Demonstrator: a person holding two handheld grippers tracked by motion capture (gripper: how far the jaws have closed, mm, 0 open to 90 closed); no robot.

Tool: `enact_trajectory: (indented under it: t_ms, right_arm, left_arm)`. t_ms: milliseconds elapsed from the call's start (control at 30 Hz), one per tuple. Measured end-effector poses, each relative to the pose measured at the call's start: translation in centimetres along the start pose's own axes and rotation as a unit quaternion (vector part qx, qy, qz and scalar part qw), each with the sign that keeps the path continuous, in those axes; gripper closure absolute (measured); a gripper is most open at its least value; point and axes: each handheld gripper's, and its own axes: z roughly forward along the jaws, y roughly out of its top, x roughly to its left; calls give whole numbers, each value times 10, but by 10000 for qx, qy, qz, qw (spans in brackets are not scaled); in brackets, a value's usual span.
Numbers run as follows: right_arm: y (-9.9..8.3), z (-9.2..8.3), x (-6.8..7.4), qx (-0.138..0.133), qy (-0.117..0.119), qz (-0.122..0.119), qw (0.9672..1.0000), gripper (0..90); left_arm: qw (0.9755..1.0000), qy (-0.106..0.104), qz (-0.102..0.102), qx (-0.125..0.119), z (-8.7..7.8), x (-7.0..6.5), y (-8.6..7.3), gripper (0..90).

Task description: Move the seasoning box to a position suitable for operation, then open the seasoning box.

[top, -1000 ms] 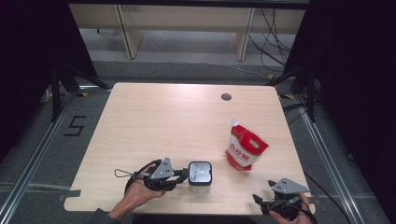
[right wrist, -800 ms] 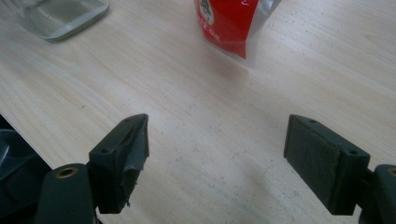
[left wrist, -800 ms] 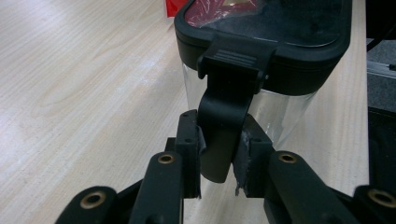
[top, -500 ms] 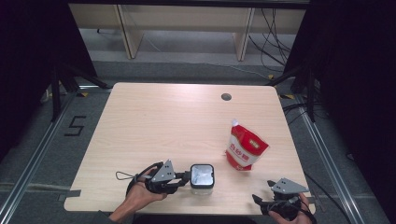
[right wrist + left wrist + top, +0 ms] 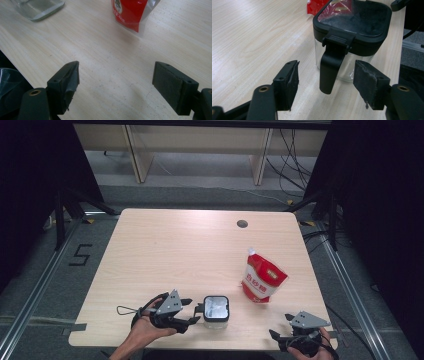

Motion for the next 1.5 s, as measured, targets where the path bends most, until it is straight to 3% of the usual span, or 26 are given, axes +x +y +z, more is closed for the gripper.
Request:
enact_trajectory:
  t_ms: [67,133,167,200,233,267,300,367,400,433,467,633,667,700,867,900,933,967,1000,1133,1167,1333,1367,1400,1433,1500]
  right_arm:
    - [0,0,2,43,34,126,9999,225]
    - [0,0,1,25,59,69,10000,225]
    - [0,0,2,18,64,80,9999,225]
    - [0,1,2,10,64,63,10000,225]
    - [1,1,3,15,58,55,10000,225]
    - [1,1,3,0,57,15,10000,225]
    - [1,1,3,26,82,78,9999,227]
    - [1,1,3,29,94,72,9999,233]
    - [0,1,4,57,134,172,9997,239]
    - [0,1,4,35,155,145,9998,239]
    - [1,1,3,30,144,76,9999,239]
    - [2,1,5,-15,181,22,9998,229]
    - [2,1,5,-68,174,-43,9998,227]
    - [2,1,5,-98,144,-39,9998,225]
    - [2,0,6,-128,110,62,9998,223]
    - [2,0,7,-128,129,78,9998,232]
    - [3,0,7,-139,137,15,9998,235]
    - [3,1,7,-124,131,-19,9998,235]
    - [3,1,7,-124,131,-19,9998,235]
    - [4,0,8,-101,140,-16,9999,238]
    - [4,0,8,-130,130,-27,9998,239]
    - [5,0,11,-133,191,77,9997,241]
    - [5,0,10,-192,229,0,9996,247]
    - [6,0,13,-243,363,121,9990,273]
    - [8,-1,15,-413,489,-23,9979,324]
    - [11,-1,19,-511,519,-110,9973,371]
  left_arm:
    - [9994,91,-339,-12,-4,-5,-1,342]
    - [9996,120,-252,44,-7,-6,-1,336]
    - [9957,-20,-920,-30,-7,-16,-3,334]
    - [9957,-20,-920,-30,-7,-16,-3,332]
    - [9998,69,-189,-34,-9,-7,-1,330]
    - [9998,69,-189,-34,-9,-7,-1,334]
    - [9998,132,132,8,-13,-3,1,341]
    - [9997,86,202,-86,-13,-3,2,350]
    - [9997,137,-156,-95,-17,-8,2,364]
    - [9997,137,-156,-95,-17,-8,2,377]
    - [9989,118,-422,-181,-18,-13,3,396]
    - [9968,279,-558,-501,-24,-12,6,557]
    - [9959,379,-598,-567,-28,-11,7,633]
    - [9953,327,-660,-626,-29,-11,8,670]
    - [9955,409,-507,-693,-34,-7,12,794]
    - [9941,387,-689,-744,-32,-10,14,841]
    - [9941,387,-689,-744,-32,-10,14,859]
    - [9956,378,-324,-793,-30,-5,16,874]
    - [9942,402,-624,-778,-29,-10,17,874]
    - [9947,246,-516,-860,-20,-10,22,891]
    - [9887,207,-1213,-858,-16,-22,23,891]
    - [9890,226,-1212,-817,-11,-22,23,891]
    - [9884,245,-1252,-820,-10,-23,24,891]
    - [9882,202,-1268,-834,-8,-23,24,891]
    - [9894,174,-1196,-806,-6,-23,24,891]
    - [9887,198,-1263,-779,-5,-24,24,891]
